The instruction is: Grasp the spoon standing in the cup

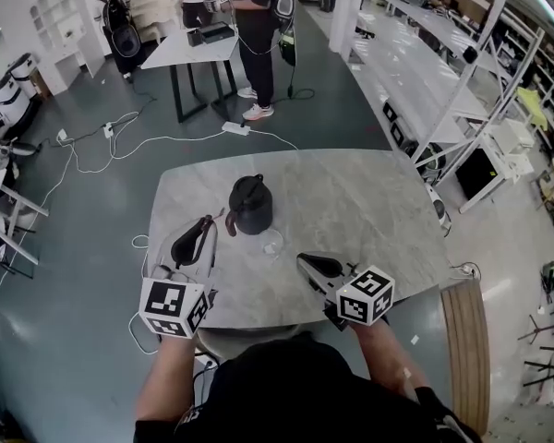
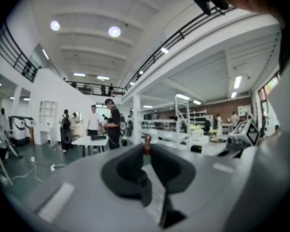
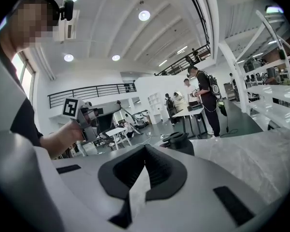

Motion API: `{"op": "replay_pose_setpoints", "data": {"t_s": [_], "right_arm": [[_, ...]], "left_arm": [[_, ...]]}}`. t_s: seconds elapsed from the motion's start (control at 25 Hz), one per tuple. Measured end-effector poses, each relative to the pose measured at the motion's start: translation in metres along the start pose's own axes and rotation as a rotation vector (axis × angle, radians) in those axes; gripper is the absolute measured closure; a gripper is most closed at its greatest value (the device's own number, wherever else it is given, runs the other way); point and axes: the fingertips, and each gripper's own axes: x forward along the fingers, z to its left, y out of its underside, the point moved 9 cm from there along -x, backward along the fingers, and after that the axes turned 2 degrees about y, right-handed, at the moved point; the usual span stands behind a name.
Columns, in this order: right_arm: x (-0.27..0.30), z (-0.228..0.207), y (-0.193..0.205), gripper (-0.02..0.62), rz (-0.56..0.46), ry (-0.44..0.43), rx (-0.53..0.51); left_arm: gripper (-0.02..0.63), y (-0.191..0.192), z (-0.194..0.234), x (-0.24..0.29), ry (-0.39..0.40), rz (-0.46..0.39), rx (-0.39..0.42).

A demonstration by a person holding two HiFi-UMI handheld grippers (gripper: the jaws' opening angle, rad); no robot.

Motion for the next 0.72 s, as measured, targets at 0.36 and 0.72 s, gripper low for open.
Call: {"op": "replay_pose_setpoints", "data": {"t_s": [0.36, 0.72], "right_arm": [[-0.019, 0.022, -0.039, 0.601, -0.145, 0.044, -0.093], [-0.031, 0.041, -0.052, 0.604, -0.203, 0.058, -0.215]], "left_arm": [[0.551, -0.005, 0.011, -0.032, -0.069, -0.05, 0.006], [0.551, 0.0, 0.033, -0.036, -0.115, -0.063, -0.034]]}}
